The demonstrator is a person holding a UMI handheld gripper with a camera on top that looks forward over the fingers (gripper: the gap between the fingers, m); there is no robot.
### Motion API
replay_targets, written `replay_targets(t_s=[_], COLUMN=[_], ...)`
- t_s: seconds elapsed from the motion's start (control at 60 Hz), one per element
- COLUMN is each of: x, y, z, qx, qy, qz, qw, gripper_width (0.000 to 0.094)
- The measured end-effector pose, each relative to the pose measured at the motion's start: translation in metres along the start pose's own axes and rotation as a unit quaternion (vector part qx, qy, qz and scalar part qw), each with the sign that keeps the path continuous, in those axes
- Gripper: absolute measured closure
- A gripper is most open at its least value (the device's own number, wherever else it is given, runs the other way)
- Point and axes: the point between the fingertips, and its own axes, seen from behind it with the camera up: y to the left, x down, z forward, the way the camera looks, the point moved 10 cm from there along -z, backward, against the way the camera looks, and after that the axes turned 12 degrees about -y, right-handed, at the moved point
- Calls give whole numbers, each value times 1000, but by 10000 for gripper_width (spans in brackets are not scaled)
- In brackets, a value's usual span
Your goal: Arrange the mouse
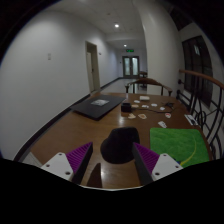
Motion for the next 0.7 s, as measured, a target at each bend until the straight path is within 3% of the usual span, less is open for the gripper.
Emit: replay_targets(t_s=[0.3,0.367,0.433,0.517,0.617,0.7], x=[-11,-9,-11,-13,-16,-43], y=[-6,-11,-11,-10,-7,-14], z=[77,83,97,95,96,79], qx=[28,49,67,56,11,3], qy=[29,37,26,21,19,-25], qz=[-11,-27,-16,-22,-29,-39], qw=[999,998,997,998,999,999], gripper_width=[134,441,554,651,694,696])
